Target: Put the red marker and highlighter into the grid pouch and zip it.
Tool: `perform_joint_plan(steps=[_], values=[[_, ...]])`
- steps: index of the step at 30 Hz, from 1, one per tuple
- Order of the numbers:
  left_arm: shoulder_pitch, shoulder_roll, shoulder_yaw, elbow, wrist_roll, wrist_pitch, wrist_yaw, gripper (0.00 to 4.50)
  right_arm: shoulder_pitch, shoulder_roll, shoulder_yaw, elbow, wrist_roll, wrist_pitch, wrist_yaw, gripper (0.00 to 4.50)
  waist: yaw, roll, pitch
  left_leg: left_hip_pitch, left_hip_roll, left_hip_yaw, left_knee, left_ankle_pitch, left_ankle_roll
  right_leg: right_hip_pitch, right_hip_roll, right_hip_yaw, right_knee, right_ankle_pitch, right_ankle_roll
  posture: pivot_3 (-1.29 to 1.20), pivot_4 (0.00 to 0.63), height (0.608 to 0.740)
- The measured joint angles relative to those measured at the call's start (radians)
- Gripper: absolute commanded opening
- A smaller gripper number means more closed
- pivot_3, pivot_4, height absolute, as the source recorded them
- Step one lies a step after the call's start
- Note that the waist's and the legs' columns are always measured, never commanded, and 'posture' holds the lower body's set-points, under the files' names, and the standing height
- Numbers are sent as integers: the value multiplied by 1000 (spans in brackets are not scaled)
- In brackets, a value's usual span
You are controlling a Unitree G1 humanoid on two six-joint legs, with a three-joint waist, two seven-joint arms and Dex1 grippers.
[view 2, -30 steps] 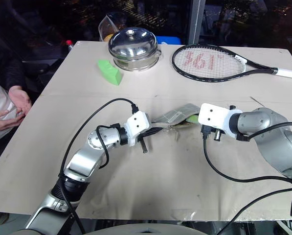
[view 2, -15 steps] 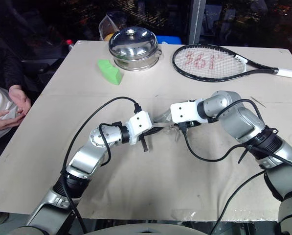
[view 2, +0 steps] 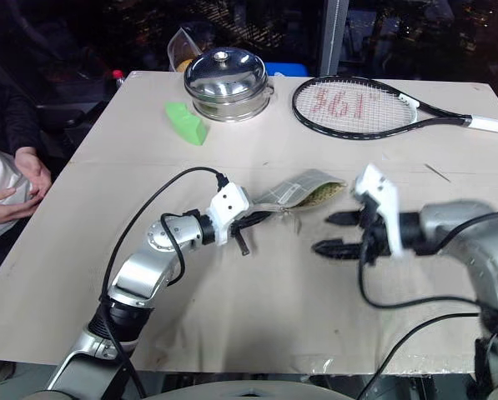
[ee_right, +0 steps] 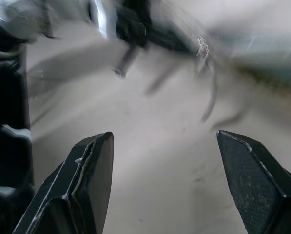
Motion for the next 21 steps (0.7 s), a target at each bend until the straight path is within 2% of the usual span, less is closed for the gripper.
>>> perform_joint_plan(steps=[2, 5, 9, 12, 13, 14, 15, 17, 21], values=[[-5, -1, -1, 7, 0, -4, -2, 0, 36, 121, 48, 21, -47, 21, -146, 3371, 0, 1, 1, -2, -1, 2, 1, 2, -3, -2, 0, 2, 1, 0, 0, 0, 150, 740], [-8, 4, -5, 9, 1, -14, -11, 0, 16, 242, 54, 81, -100, -8, -292, 3371, 0, 1, 0, -1, -1, 2, 1, 3, -5, -3, 1, 2, 1, 0, 0, 0, 150, 740], [-9, 9, -9, 16, 4, -26, -23, 0, -58, 361, 50, 134, -99, -21, -370, 3371, -1, 1, 1, -1, -1, 2, 0, 3, -5, -3, 4, 3, 2, 0, 0, 0, 150, 740], [-9, 8, -14, 16, 8, -31, -24, 0, -111, 389, 60, 152, -89, -23, -393, 2550, 2, 1, 1, -2, -2, 2, 0, 3, -4, -3, 5, 2, 3, 0, 0, 0, 150, 740], [-9, 8, -16, 15, 10, -33, -24, 0, -119, 387, 60, 156, -89, -23, -400, 2147, 2, 1, 1, -2, -2, 2, 0, 3, -4, -3, 5, 2, 3, 0, 0, 0, 150, 740], [-10, 9, -16, 15, 11, -34, -24, 0, -121, 386, 59, 157, -87, -22, -402, 1546, 1, 1, 1, -2, -3, 2, 0, 3, -4, -3, 6, 3, 3, 0, 0, 0, 150, 740], [-10, 10, -16, 15, 12, -34, -24, 0, -121, 383, 59, 157, -81, -17, -402, 1229, 0, 1, 1, -2, -3, 3, 0, 3, -4, -3, 6, 3, 3, 0, 0, 0, 150, 740], [-11, 11, -16, 15, 13, -34, -24, 0, -122, 365, 60, 156, -66, -4, -401, 107, 0, 1, 1, -1, -3, 3, 0, 2, -2, -3, 7, 3, 3, 0, 0, 0, 150, 740], [-11, 11, -19, 15, 13, -32, -23, 0, -127, 294, 64, 152, -51, 0, -401, 107, 0, 1, 1, -1, -3, 2, 0, 1, -1, -3, 8, 3, 3, 0, 1, 0, 150, 740]])
